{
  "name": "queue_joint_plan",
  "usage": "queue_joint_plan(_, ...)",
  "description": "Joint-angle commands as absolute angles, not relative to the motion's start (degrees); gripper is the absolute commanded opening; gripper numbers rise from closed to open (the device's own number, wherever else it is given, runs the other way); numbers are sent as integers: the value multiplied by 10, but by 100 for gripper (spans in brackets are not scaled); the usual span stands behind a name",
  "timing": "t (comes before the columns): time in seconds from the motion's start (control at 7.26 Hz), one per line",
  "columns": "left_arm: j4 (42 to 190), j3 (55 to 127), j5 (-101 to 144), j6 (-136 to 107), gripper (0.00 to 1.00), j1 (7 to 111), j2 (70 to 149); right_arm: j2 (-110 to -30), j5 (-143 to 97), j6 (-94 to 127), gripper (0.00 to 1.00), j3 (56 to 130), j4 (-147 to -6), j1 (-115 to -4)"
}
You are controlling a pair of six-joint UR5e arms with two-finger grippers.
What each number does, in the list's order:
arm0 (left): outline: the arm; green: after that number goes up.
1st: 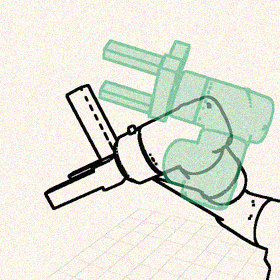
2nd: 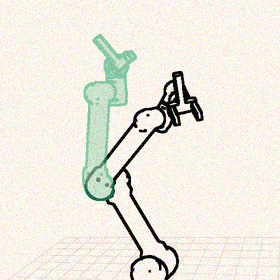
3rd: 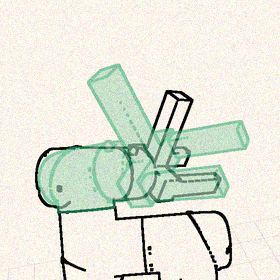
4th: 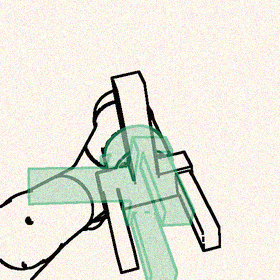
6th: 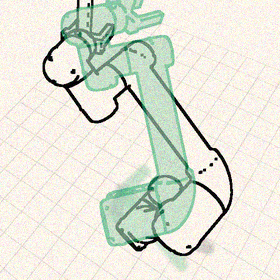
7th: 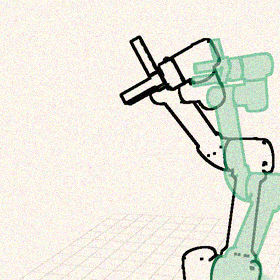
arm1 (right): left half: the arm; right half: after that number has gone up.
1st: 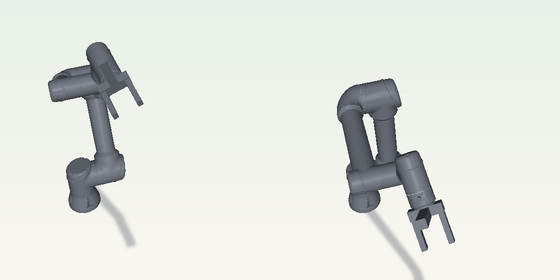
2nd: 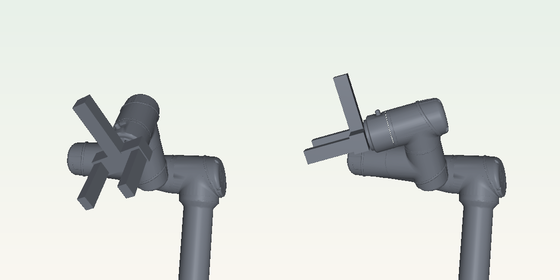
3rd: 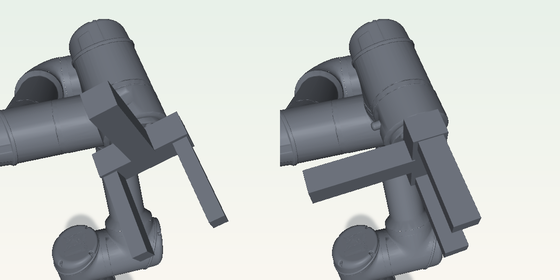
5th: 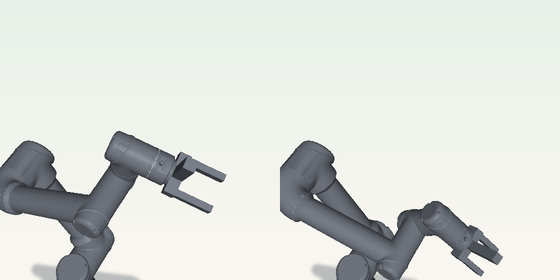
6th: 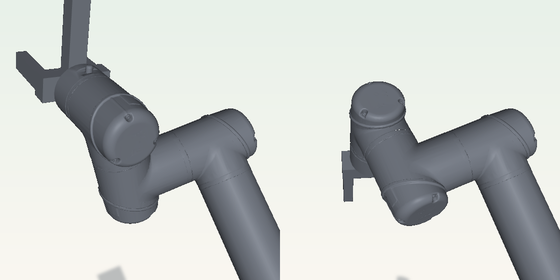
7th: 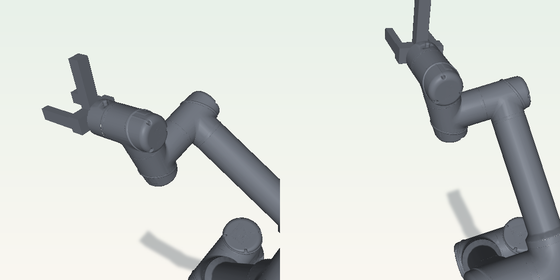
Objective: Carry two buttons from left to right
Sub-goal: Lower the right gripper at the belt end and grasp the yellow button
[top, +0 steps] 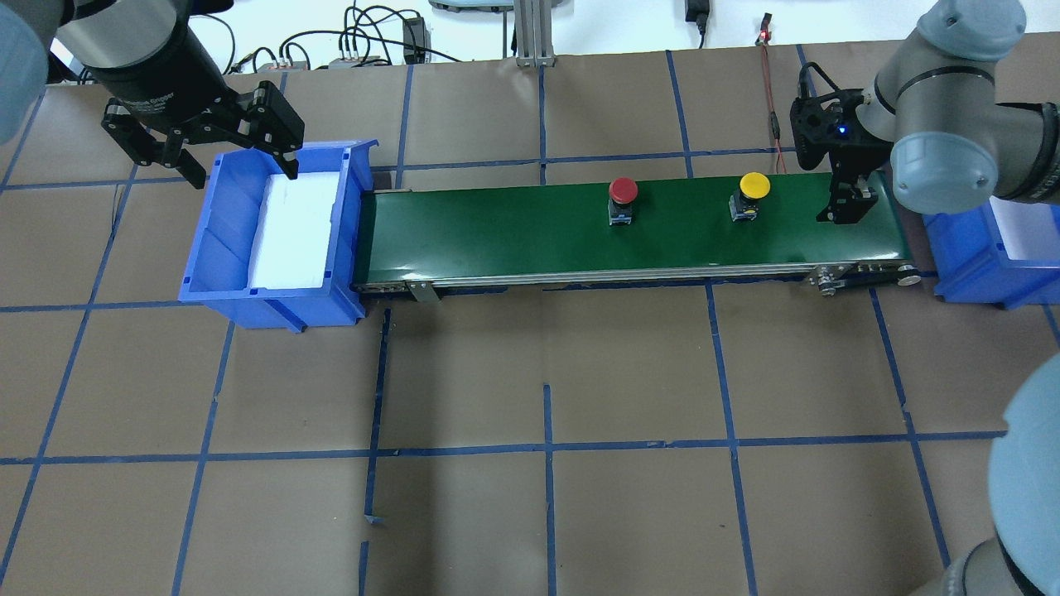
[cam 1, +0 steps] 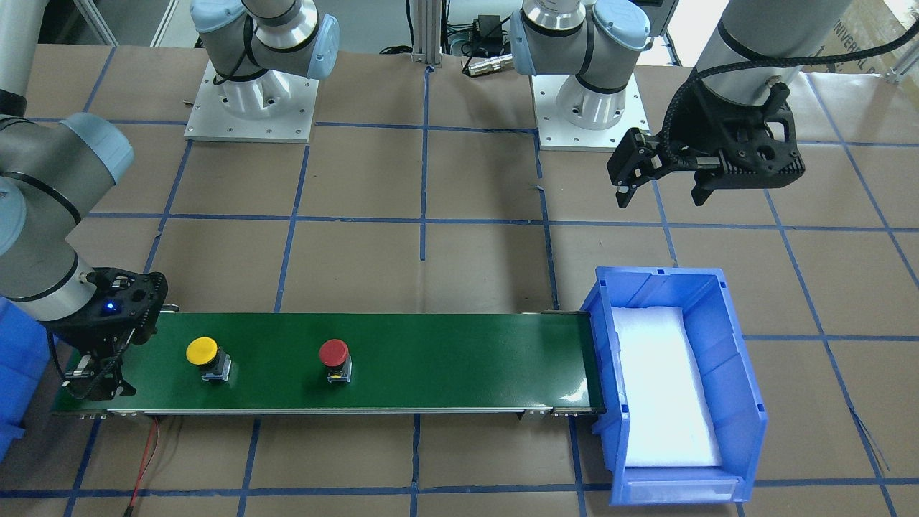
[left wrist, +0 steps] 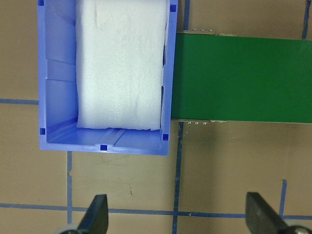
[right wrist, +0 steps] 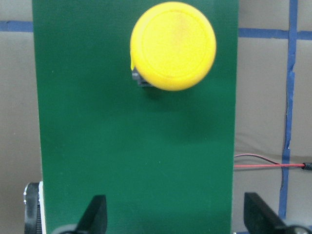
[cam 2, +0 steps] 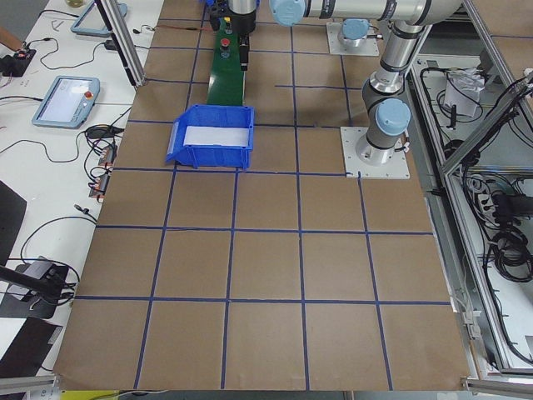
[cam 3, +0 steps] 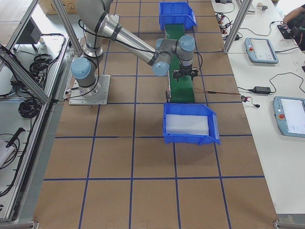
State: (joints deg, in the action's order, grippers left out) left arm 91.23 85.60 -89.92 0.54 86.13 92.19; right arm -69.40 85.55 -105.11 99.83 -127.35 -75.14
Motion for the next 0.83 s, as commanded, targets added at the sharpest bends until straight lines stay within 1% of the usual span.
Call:
queue_joint_plan(0.0, 912, 856, -899, 6, 100, 861, 922, -695, 854, -1048, 98, 999, -1273, -752)
queue_joint_plan(0.69, 911, 856, -898, 6, 100, 861, 922, -695, 860, -1049, 99, 996, -1257, -752)
